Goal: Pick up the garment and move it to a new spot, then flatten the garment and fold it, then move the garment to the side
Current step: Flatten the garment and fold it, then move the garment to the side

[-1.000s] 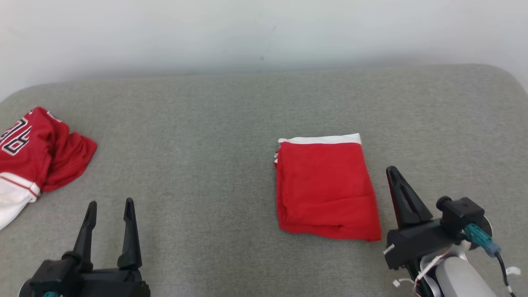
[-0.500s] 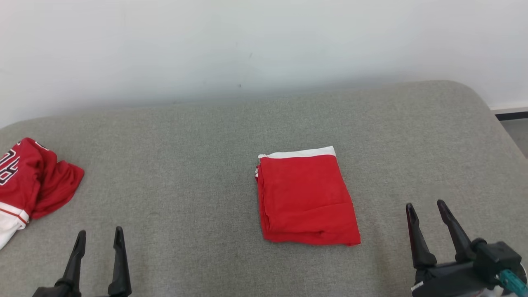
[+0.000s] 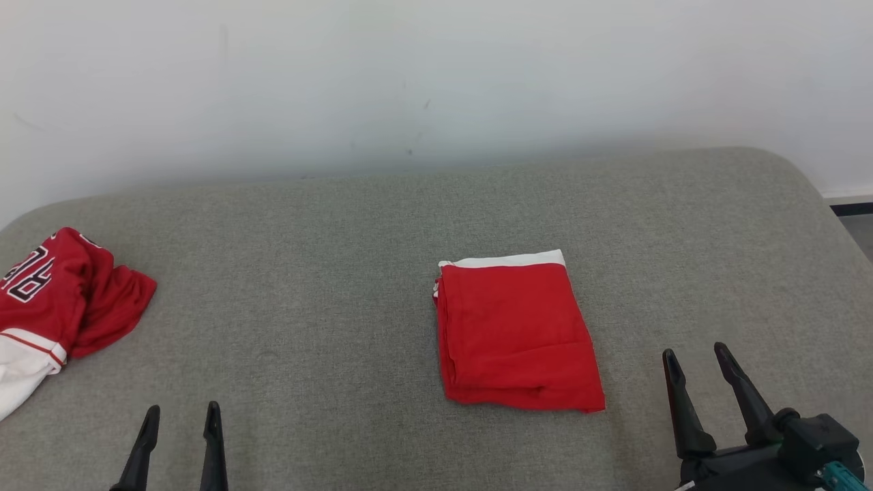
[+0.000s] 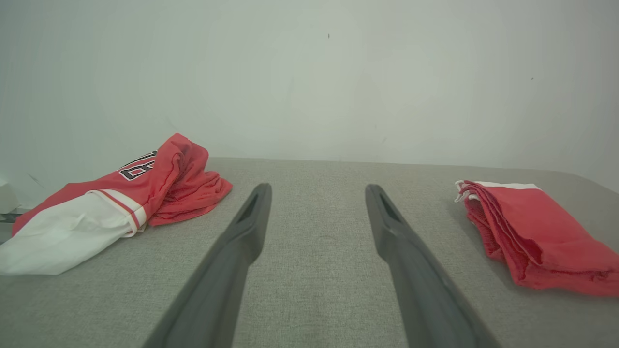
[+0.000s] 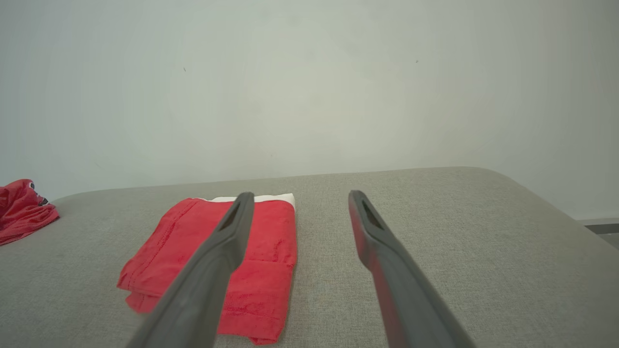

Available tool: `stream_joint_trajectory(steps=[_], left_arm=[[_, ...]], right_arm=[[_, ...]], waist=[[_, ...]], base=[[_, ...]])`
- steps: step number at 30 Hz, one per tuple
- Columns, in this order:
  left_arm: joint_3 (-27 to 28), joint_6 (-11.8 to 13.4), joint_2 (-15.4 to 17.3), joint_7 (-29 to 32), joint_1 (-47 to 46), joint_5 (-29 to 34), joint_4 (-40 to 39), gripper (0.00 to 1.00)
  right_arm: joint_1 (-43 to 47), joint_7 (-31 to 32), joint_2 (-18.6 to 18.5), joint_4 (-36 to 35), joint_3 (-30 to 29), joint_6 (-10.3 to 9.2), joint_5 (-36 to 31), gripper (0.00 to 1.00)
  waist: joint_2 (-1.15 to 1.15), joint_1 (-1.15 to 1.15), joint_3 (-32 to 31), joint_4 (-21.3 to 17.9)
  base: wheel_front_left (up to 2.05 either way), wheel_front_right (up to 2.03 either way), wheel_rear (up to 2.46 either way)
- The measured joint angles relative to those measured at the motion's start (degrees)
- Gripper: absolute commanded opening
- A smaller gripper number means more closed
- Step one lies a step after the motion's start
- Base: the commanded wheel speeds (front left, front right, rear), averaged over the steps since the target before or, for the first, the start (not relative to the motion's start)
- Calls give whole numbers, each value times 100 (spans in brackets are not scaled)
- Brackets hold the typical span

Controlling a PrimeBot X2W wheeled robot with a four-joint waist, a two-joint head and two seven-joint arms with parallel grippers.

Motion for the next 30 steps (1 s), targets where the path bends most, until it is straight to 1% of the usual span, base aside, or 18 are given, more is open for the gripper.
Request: stream_joint_trajectory(steps=[12,30], left_arm=[[-149,-49,31,0,-15,-92,100,100],[-147,-69,44,0,-30,-101,101,100]], right_arm=[[-242,0,-40,180,134,-1,44,100],[-249,0,-20,233,121,-1,60,100]], waist=[[0,0,-5,215],[0,0,36,225]], base=[[0,0,0],[0,0,0]])
